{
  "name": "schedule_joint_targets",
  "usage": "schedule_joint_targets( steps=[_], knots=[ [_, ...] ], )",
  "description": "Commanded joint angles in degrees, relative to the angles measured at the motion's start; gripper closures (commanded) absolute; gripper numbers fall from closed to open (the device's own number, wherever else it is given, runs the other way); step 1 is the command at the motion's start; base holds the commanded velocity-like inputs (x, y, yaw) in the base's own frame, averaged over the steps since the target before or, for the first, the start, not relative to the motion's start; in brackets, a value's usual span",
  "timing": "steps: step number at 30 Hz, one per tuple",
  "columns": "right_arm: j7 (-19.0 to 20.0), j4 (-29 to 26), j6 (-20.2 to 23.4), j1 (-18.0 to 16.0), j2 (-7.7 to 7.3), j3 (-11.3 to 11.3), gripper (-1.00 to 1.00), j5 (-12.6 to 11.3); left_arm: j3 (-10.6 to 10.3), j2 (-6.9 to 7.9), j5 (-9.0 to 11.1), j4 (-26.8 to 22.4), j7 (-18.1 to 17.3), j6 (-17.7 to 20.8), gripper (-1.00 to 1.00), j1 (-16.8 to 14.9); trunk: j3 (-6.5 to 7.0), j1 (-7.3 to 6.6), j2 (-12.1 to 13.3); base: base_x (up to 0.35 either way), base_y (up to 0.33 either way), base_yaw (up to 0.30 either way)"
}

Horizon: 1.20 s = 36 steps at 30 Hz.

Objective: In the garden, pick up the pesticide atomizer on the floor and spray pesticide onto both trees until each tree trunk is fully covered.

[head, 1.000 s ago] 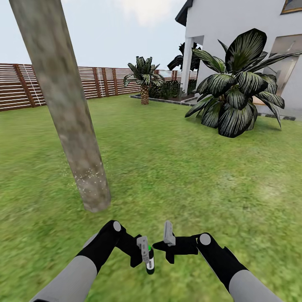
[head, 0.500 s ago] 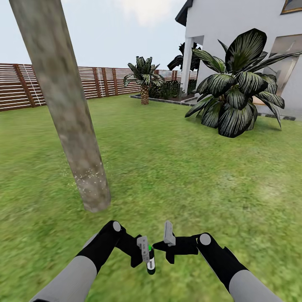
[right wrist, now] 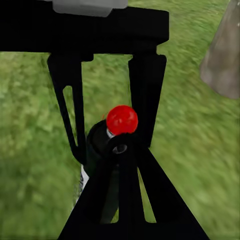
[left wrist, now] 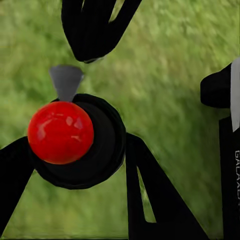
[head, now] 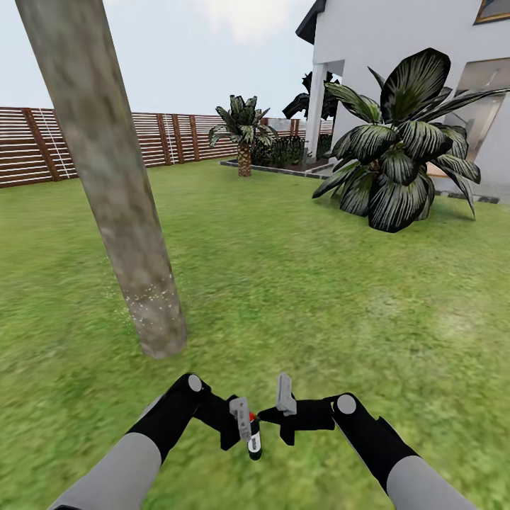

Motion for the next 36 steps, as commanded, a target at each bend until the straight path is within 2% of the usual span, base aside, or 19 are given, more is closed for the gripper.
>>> schedule_joint_targets(
  steps=[1, 6, 8, 10, 11, 12, 13, 16, 20, 21, 22, 23, 24, 26, 28, 31, 33, 34, 36],
  knots=[
    [-0.1, -0.1, -0.3, 0.0, -0.04, 0.1, 1.0, 0.6, 0.0, 0.37, -0.3, 0.1, 0.8, 0.3, 1.0, 0.1, -0.05, -0.01, 0.0, 0.0, 0.0, 0.0],
    [-0.1, -0.1, -0.2, 0.0, 0.05, 0.1, 1.0, 2.6, -0.4, 6.19, -1.3, 3.1, 2.2, 0.3, 1.0, 0.6, -0.05, -0.01, 0.0, 0.0, 0.0, 0.0],
    [-0.1, -0.1, -0.2, 0.0, 0.05, 0.1, 1.0, 2.8, -0.5, 10.31, -1.4, 3.2, 2.1, 0.1, 1.0, 0.8, -0.05, -0.01, 0.0, 0.0, 0.0, 0.0],
    [-0.1, 0.0, -0.2, 0.0, -0.03, 0.1, 1.0, 2.9, -0.5, 13.25, -1.3, 3.2, 2.1, 0.0, 1.0, 1.0, -0.05, -0.01, 0.0, 0.0, 0.0, 0.0],
    [-0.1, 0.2, -0.2, 0.0, -0.2, 0.1, 1.0, 2.9, -0.5, 16.0, -1.3, 3.2, 2.1, 0.0, 1.0, 1.7, -0.05, -0.01, 0.0, 0.0, 0.0, 0.0],
    [-0.1, 0.7, -0.2, 0.0, -0.29, 0.0, 1.0, 2.9, -0.5, 17.67, -1.3, 3.2, 2.1, 0.0, 1.0, 2.3, -0.05, -0.01, 0.0, 0.0, 0.0, 0.0],
    [-0.2, 2.2, -0.2, 0.0, -0.37, -0.2, -1.0, 2.8, -0.5, 19.51, -1.3, 3.2, 2.1, -0.1, 1.0, 3.1, -0.05, -0.01, 0.0, 0.0, 0.0, 0.0],
    [-0.3, 5.2, -0.3, 0.0, -0.63, -0.4, -1.0, 2.8, -0.1, 21.41, -0.8, 3.6, 2.2, -3.7, 1.0, 3.8, -0.05, -0.01, 0.0, 0.0, 0.0, 0.0],
    [-2.1, 6.8, -0.5, 0.0, -2.84, -0.3, -1.0, 2.8, 2.6, 21.79, 0.4, 6.1, 4.7, -6.3, 1.0, 4.1, -0.05, -0.01, 0.0, 0.0, 0.0, 0.0],
    [-6.3, 9.8, -0.6, 0.1, -3.97, -0.3, -1.0, 2.6, 6.2, 21.57, 2.9, 8.7, 8.9, -6.7, 1.0, 4.1, -0.05, -0.01, 0.0, 0.0, 0.0, 0.0],
    [-8.8, 12.1, -0.6, 0.1, -4.25, -0.3, -1.0, 2.5, 8.1, 21.47, 4.5, 10.4, 11.4, -6.8, 1.0, 4.1, -0.05, -0.01, 0.0, 0.0, 0.0, 0.0],
    [-17.9, 21.2, -0.7, 0.1, -4.23, -0.3, -1.0, 1.4, 12.8, 21.31, 10.7, 15.8, 20.1, -8.4, 1.0, 4.1, -0.05, -0.01, 0.0, 0.0, 0.0, 0.0],
    [-23.9, 26.7, -0.8, 0.2, -4.13, -0.3, -1.0, -0.1, 14.5, 21.22, 14.6, 19.3, 25.5, -10.5, 1.0, 4.1, -0.05, -0.01, 0.0, 0.0, 0.0, 0.0],
    [-36.5, 35.0, -3.5, 0.3, -4.03, -0.3, -1.0, -7.3, 15.8, 21.15, 23.1, 27.8, 38.5, -17.1, 1.0, 4.2, -0.05, -0.01, 0.0, 0.0, 0.0, 0.0],
    [-46.4, 37.9, -9.1, 1.9, -4.19, -0.3, -1.0, -17.5, 16.2, 21.13, 31.4, 33.6, 50.1, -24.6, 1.0, 6.0, -0.05, -0.01, 0.0, 0.0, 0.0, 0.0],
    [-52.4, 38.7, -14.4, 4.7, -4.44, -0.2, -1.0, -27.2, 16.3, 20.81, 37.4, 35.6, 58.3, -32.6, 1.0, 10.9, -0.05, -0.01, 0.0, 0.0, 0.0, 0.0],
    [-53.3, 38.9, -15.4, 5.5, -4.2, -0.1, -1.0, -29.0, 16.3, 20.24, 38.4, 36.3, 59.8, -34.3, 1.0, 12.3, -0.05, -0.01, 0.0, 0.0, 0.0, 0.0],
    [-53.7, 38.9, -15.9, 7.0, -3.97, -0.1, -1.0, -29.8, 16.4, 19.13, 39.0, 37.5, 60.6, -34.4, 1.0, 13.4, -0.05, -0.01, 0.0, 0.0, 0.0, 0.0],
    [-53.7, 39.0, -16.1, 7.4, -3.54, -0.2, -1.0, -29.8, 16.4, 18.78, 39.4, 37.9, 60.6, -34.5, 1.0, 13.7, -0.05, -0.01, 0.0, 0.0, 0.0, 0.0]
  ],
)
